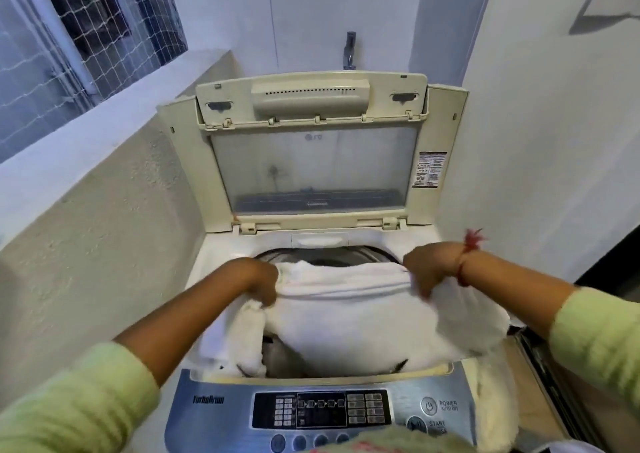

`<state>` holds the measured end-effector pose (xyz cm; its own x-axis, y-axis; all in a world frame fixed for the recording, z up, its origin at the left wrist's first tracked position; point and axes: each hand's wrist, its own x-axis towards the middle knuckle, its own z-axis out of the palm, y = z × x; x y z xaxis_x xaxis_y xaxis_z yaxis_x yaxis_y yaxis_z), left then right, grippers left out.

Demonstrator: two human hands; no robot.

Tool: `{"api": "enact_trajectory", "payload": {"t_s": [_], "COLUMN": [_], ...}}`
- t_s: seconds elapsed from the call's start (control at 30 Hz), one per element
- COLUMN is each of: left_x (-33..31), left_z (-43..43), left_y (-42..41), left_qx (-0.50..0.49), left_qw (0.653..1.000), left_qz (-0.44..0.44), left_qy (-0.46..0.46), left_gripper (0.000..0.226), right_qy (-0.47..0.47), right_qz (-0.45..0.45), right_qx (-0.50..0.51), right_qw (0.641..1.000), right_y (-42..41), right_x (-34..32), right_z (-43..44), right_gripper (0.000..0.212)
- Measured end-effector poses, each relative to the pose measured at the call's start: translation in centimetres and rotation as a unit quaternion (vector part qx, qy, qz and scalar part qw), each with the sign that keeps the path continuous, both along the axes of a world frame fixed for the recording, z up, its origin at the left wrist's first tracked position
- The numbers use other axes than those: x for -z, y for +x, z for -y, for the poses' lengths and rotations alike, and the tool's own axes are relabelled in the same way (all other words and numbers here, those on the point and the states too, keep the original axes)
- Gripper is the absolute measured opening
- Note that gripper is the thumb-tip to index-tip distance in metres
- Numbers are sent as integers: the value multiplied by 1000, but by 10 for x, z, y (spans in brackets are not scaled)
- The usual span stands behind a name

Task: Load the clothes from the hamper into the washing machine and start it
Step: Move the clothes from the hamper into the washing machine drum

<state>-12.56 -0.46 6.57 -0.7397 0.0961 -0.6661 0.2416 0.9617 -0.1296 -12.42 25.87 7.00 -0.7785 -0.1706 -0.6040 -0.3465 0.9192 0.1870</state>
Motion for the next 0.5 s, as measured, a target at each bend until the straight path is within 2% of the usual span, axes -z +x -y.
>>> {"api": "enact_trajectory", "payload": {"t_s": [0.07,0.13,0.2,0.23,0.27,0.33,0.4,0.43,0.47,0.5], "left_x": [11,-5,-38,-52,-63,-67,-36,-11,22,58], "left_z": [0,2,2,2,3,6,4,1,-2,-3], "left_y": [-22,-39,-42,-41,-37,-33,-33,-30,-29,-27], "left_qx": [-27,-84,-124,-109,-74,-15,20,33,25,4], "left_qw": [992,950,869,821,780,730,717,726,754,823], "left_qz": [-116,-282,-429,-498,-554,-612,-618,-607,-564,-458], "left_qy": [29,104,212,256,280,304,321,322,335,336], "left_gripper": [43,39,34,34,40,62,69,62,51,46], "right_qy": [-64,-207,-319,-358,-393,-461,-503,-515,-529,-517], "right_qz": [-129,-297,-424,-462,-490,-522,-508,-471,-398,-294], "right_qx": [38,89,114,116,112,103,98,104,126,145], "right_qw": [989,928,840,803,769,710,693,708,739,791], "right_y": [-23,-40,-45,-45,-41,-33,-19,-11,-1,10], "right_x": [19,10,-14,-27,-38,-44,-20,6,30,57], "right_z": [-6,-11,-9,-8,-8,-8,-3,0,3,6], "right_gripper": [31,34,30,26,23,23,32,36,41,44]}}
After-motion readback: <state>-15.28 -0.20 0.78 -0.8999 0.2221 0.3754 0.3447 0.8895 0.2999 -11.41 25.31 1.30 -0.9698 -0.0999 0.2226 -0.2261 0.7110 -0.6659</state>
